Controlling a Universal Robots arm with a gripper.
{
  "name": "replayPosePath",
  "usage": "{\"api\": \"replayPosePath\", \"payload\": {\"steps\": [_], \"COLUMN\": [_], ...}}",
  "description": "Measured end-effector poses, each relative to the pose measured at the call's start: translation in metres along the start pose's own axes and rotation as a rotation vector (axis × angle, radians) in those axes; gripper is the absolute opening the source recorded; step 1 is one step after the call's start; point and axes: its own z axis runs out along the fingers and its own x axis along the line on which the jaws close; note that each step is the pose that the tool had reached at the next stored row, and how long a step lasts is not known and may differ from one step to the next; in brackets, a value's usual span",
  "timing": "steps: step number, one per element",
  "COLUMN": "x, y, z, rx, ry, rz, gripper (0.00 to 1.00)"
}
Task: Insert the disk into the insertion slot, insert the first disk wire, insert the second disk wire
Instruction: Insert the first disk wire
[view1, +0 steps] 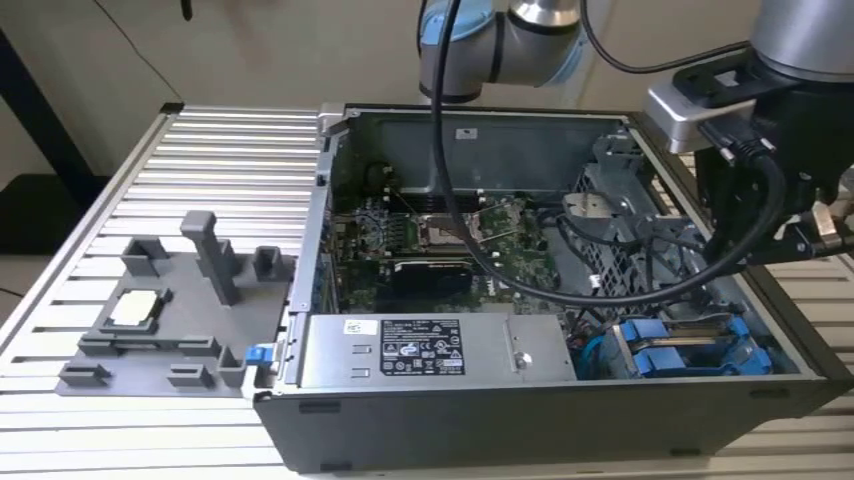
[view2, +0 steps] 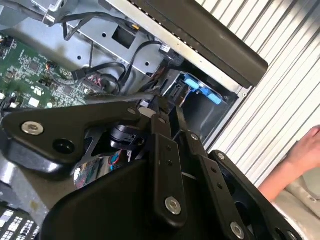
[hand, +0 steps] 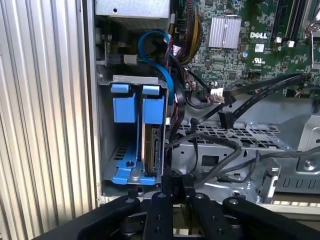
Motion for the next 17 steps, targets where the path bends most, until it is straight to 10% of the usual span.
{"api": "replayPosePath", "payload": {"steps": [12,17], "x": [0.0015,0.0022], "y": [-0.0300,-0.0431], "z": [0.0071,0.0103], "rx": [-0.1937,-0.2601], "ry": [0.0093,0.0067], "rz": [-0.005,-0.005], "gripper": [0.19,0.19]}}
